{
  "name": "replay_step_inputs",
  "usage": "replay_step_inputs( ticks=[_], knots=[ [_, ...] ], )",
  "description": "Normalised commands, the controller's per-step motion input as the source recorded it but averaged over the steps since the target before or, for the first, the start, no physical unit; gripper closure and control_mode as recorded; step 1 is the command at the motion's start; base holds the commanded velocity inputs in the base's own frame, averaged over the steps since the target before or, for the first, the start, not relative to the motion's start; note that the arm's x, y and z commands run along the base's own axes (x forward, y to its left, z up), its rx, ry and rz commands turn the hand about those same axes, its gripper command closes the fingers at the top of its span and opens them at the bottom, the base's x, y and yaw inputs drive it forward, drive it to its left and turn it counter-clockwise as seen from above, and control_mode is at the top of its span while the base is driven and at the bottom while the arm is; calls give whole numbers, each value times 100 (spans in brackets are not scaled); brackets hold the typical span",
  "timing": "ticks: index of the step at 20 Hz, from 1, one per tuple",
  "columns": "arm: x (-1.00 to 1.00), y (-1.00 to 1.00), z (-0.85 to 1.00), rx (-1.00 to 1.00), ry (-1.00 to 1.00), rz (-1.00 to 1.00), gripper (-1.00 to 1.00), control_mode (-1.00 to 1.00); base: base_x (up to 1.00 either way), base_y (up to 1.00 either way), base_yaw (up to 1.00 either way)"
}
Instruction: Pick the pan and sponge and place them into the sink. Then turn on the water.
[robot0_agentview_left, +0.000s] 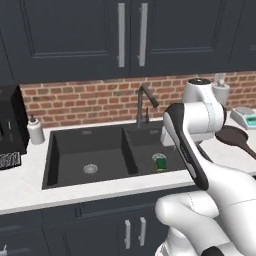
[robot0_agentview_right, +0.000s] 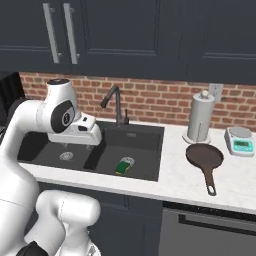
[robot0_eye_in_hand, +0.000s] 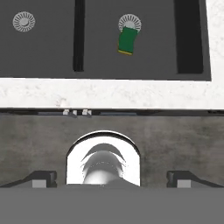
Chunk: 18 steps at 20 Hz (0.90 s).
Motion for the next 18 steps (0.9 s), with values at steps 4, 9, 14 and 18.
replay_step_inputs(
  ticks=[4,9,14,18],
  knots=[
    [0,0,0,0,0,0,-100,100,0,-61,0],
    [0,0,0,0,0,0,-100,100,5,-54,0],
    [0,0,0,0,0,0,-100,100,15,-48,0],
    [0,0,0,0,0,0,-100,100,33,-18,-3]
  ],
)
